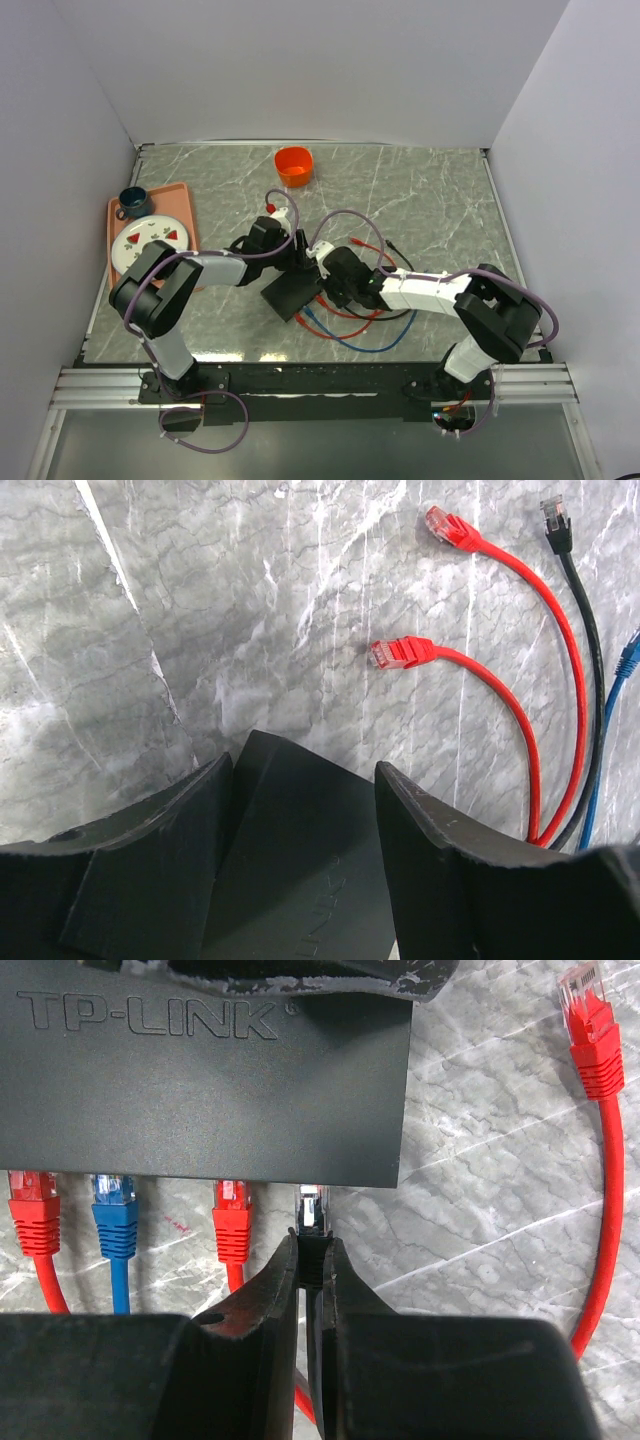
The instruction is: Insert the plug into the switch port
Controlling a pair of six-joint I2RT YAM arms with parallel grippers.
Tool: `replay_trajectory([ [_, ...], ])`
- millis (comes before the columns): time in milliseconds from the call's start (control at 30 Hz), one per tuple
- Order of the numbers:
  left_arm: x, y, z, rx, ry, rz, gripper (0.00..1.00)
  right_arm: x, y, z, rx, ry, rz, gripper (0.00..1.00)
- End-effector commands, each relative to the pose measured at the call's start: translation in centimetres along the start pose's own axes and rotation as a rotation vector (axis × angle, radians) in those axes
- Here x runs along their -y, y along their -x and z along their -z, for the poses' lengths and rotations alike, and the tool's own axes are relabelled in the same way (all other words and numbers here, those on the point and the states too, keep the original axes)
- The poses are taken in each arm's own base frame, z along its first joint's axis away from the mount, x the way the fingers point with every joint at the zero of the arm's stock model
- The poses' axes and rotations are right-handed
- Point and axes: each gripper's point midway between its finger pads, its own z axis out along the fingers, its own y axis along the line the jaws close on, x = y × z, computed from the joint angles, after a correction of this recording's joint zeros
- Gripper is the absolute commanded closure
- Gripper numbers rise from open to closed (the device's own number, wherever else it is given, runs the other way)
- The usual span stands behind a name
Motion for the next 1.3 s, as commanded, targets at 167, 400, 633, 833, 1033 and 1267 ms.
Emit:
replay_trajectory([
  [167,1.9,-8.9,1.8,-0.295,-0.042,0.065,0.41,-0.2,9.8,1.0,0.35,-0.018,-0.081,1.0],
  [400,2.5,-9.8,2.8,-0.306,-0.048,0.077,0.47,0.5,10.3,0.7,0.393,-0.063,-0.169,1.0],
  [633,2.9,-10.7,3.4,-0.318,-0.052,0.073,0.48,0.1,11.4,0.5,0.409,-0.045,-0.171,1.0],
  [833,4.0,-11.1,3.5,-0.326,-0.079,0.065,0.48,0.2,12.2,0.9,0.42,-0.051,-0.155,1.0],
  [1033,4.1,-10.8,3.5,-0.31,-0.057,0.064,0.48,-0.4,12.7,0.9,0.418,-0.026,-0.139,1.0],
  [1267,4.8,-9.6,3.5,-0.279,-0.068,0.051,0.43,-1.1,11.7,1.4,0.438,0.019,-0.126,1.0],
])
